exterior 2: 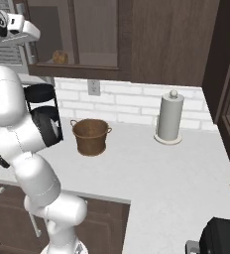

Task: Open the cabinet, pick up the bread from the cabinet and place it in the basket. Then move the basket to the dining counter.

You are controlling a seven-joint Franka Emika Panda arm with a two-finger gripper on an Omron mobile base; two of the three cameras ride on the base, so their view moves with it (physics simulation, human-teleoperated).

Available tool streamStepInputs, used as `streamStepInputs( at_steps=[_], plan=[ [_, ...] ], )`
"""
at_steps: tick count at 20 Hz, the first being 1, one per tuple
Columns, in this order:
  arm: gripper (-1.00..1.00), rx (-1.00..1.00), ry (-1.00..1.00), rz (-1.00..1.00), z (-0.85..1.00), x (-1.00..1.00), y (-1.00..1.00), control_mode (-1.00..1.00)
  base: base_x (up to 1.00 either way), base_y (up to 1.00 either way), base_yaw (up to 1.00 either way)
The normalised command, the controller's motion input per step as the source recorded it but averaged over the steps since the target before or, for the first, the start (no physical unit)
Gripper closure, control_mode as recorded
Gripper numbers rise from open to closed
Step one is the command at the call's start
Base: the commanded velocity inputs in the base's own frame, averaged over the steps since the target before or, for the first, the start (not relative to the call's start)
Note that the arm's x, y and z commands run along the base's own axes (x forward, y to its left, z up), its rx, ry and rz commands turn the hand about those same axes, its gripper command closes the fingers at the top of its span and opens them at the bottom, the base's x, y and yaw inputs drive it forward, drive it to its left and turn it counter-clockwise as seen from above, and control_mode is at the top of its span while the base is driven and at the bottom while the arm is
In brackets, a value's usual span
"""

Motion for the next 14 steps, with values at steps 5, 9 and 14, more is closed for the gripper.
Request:
streamStepInputs(
  at_steps=[5,9,14],
  plan=[
    [1.00,0.01,-0.40,0.13,-0.51,-0.28,-1.00,-1.00,0.00,0.00,0.00],
    [1.00,0.08,-0.27,0.08,-0.30,-0.78,-1.00,-1.00,0.00,0.00,0.00],
    [1.00,0.10,-0.13,0.00,-0.08,-1.00,-1.00,-1.00,0.00,0.00,0.00]
  ],
)
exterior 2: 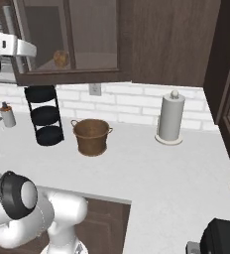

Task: Open the cabinet, pick up the bread from the cabinet and place it in the basket. Then move the basket to the dining counter.

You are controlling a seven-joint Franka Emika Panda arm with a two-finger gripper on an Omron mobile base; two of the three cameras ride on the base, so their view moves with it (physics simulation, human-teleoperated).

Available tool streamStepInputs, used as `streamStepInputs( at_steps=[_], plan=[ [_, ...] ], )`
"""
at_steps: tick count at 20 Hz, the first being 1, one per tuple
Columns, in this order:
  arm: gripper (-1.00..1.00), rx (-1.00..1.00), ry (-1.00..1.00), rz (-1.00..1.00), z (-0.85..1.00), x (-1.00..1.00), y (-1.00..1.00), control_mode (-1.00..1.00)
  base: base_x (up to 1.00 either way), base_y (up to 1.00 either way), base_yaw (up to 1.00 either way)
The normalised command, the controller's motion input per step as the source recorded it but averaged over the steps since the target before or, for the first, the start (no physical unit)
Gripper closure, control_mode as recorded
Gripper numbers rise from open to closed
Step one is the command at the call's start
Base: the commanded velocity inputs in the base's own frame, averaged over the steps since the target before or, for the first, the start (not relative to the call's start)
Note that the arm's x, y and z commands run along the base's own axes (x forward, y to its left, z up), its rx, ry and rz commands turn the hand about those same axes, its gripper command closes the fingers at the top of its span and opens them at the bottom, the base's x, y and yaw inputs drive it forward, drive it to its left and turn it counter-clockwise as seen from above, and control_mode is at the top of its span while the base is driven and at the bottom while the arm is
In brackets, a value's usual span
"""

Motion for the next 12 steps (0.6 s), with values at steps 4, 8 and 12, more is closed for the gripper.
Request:
streamStepInputs(
  at_steps=[4,8,12],
  plan=[
    [1.00,0.12,-0.04,0.00,0.00,-1.00,-1.00,-1.00,0.00,0.00,0.00],
    [1.00,0.12,-0.03,0.00,0.00,-1.00,-1.00,-1.00,0.00,0.00,0.00],
    [1.00,0.11,-0.04,0.00,0.00,-1.00,-1.00,-1.00,0.00,0.00,0.00]
  ],
)
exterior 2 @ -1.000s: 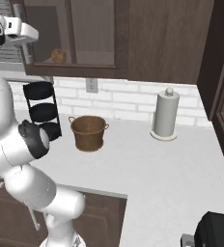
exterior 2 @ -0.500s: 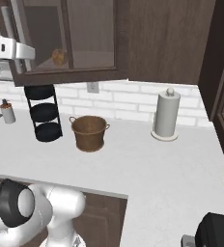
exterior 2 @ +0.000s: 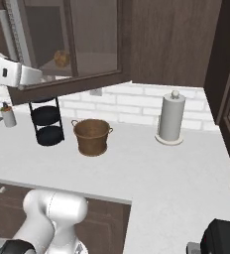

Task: Open the cabinet, pick up the bread from the cabinet and place it in the basket. Then move the basket to the dining counter.

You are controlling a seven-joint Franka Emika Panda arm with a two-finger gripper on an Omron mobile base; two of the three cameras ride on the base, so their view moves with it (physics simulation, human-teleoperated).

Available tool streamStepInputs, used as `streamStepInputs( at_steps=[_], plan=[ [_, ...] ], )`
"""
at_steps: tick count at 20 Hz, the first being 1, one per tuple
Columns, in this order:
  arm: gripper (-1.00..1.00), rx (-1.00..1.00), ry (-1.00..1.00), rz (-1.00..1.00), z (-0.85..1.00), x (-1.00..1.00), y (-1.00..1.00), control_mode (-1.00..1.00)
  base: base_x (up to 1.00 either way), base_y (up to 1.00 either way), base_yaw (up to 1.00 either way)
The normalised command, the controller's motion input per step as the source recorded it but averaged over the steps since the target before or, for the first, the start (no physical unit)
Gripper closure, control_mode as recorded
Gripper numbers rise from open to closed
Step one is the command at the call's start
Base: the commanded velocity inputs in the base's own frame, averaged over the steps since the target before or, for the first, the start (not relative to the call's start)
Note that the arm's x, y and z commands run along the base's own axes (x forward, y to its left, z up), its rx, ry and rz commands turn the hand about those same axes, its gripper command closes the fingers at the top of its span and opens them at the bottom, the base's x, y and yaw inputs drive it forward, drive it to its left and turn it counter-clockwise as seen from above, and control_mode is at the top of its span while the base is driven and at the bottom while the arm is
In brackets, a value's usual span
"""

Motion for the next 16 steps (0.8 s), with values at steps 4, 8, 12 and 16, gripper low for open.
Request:
streamStepInputs(
  at_steps=[4,8,12,16],
  plan=[
    [1.00,0.08,-0.07,0.00,0.00,-1.00,-1.00,-1.00,0.00,0.00,0.00],
    [1.00,0.06,-0.10,0.00,-0.02,-1.00,-1.00,-1.00,0.00,0.00,0.00],
    [1.00,0.04,-0.11,0.00,-0.01,-1.00,-1.00,-1.00,0.00,0.00,0.00],
    [1.00,0.04,-0.12,-0.01,0.00,-0.96,-1.00,-1.00,0.00,0.00,0.00]
  ],
)
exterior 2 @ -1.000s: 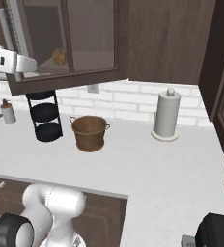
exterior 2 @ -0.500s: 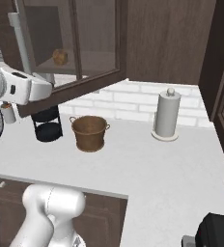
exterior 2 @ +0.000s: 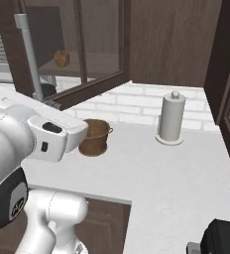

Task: Open the cabinet, pick up the bread from the cabinet and place it in the basket. Then move the basket to the dining counter.

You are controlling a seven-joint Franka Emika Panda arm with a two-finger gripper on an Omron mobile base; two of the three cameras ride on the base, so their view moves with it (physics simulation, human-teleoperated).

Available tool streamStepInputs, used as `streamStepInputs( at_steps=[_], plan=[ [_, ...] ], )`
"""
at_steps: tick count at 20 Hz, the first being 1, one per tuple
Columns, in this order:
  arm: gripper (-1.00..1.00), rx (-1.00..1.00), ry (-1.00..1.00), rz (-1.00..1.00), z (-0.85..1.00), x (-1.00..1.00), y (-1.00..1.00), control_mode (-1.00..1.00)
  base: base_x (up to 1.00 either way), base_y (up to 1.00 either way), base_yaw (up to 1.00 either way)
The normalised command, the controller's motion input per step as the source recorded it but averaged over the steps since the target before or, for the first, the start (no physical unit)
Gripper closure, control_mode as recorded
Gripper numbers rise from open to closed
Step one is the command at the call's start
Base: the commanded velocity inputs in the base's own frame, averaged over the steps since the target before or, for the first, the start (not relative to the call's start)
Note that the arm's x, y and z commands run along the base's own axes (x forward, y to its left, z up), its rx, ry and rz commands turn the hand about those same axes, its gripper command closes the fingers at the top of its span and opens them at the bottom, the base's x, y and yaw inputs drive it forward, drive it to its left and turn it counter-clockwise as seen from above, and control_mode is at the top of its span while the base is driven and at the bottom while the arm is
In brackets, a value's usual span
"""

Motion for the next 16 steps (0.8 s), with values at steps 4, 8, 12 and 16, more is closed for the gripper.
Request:
streamStepInputs(
  at_steps=[4,8,12,16],
  plan=[
    [1.00,0.04,-0.26,0.00,-0.03,-0.98,0.52,-1.00,0.00,0.00,0.00],
    [1.00,0.01,-0.30,-0.05,-0.33,-0.21,1.00,-1.00,0.00,0.00,0.00],
    [1.00,0.04,-0.27,-0.12,-0.27,0.34,1.00,-1.00,0.00,0.00,0.00],
    [1.00,0.04,-0.22,-0.16,-0.20,0.91,1.00,-1.00,0.00,0.00,0.00]
  ],
)
